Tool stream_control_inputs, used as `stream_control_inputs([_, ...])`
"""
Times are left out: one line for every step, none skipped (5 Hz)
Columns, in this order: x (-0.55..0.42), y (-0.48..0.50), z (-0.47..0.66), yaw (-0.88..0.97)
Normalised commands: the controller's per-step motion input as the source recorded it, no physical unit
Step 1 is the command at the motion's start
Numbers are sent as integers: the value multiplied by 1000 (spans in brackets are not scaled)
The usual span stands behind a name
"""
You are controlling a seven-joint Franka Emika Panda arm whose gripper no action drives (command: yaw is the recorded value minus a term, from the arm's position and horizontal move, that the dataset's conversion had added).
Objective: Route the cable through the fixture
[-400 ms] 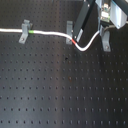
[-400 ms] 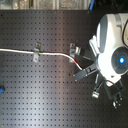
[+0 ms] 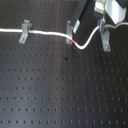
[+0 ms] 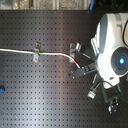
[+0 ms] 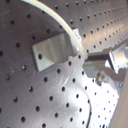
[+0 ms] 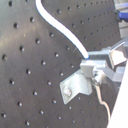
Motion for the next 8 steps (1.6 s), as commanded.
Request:
stream_control_inputs([63,-323,2,129])
stream_control_inputs([-31,-148,14,749])
stream_control_inputs([-51,-13,33,1000])
stream_control_inputs([-73,-96,45,797])
stream_control_inputs([-54,-132,574,0])
stream_control_inputs([0,0,0,9])
stream_control_inputs([-51,3,198,123])
stream_control_inputs([2,-41,414,323])
